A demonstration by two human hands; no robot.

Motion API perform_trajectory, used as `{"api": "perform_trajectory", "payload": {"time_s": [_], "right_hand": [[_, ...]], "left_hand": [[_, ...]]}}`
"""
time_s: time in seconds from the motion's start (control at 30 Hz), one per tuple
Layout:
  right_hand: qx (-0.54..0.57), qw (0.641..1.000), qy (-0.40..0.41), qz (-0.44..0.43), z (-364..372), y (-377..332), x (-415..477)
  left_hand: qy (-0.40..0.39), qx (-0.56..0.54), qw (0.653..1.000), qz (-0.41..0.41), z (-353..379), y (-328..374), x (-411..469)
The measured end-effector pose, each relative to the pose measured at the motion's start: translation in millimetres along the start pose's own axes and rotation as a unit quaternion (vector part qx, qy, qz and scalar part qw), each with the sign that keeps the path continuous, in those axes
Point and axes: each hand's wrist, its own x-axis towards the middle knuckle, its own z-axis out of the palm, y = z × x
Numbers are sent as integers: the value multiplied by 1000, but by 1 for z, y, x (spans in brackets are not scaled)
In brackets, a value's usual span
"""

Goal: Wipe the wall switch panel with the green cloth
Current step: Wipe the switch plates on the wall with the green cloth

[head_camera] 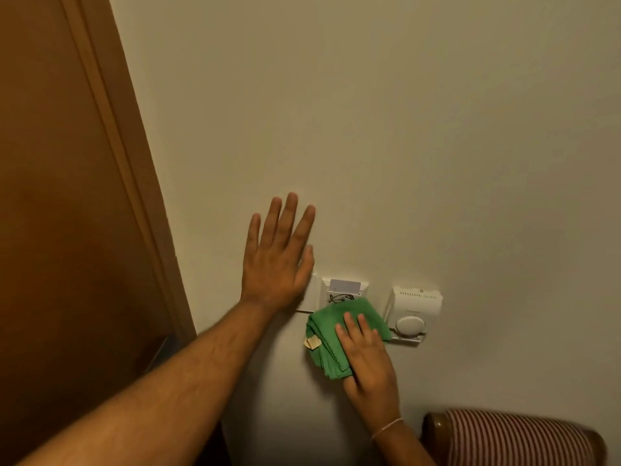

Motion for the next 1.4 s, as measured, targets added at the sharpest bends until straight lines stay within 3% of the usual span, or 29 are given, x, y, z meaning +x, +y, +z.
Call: {"api": "perform_trajectory", "payload": {"time_s": [0.4,0.6,0.83,1.07,1.3,1.4], "right_hand": [[-170,976,126,-44,37,23,24],[-123,984,127,2,59,8,21],[-141,985,74,-63,53,17,18],[-61,984,148,77,61,0,10],[-92,993,68,-38,75,-12,27],[-111,990,83,-22,62,8,13]], "left_hand": [[92,2,995,47,46,-1,8],[91,-13,994,55,45,-4,10],[90,-18,995,48,44,-3,9],[98,-9,994,43,43,-2,9],[111,-15,993,38,49,-3,8],[114,-10,993,37,49,-2,9]]}}
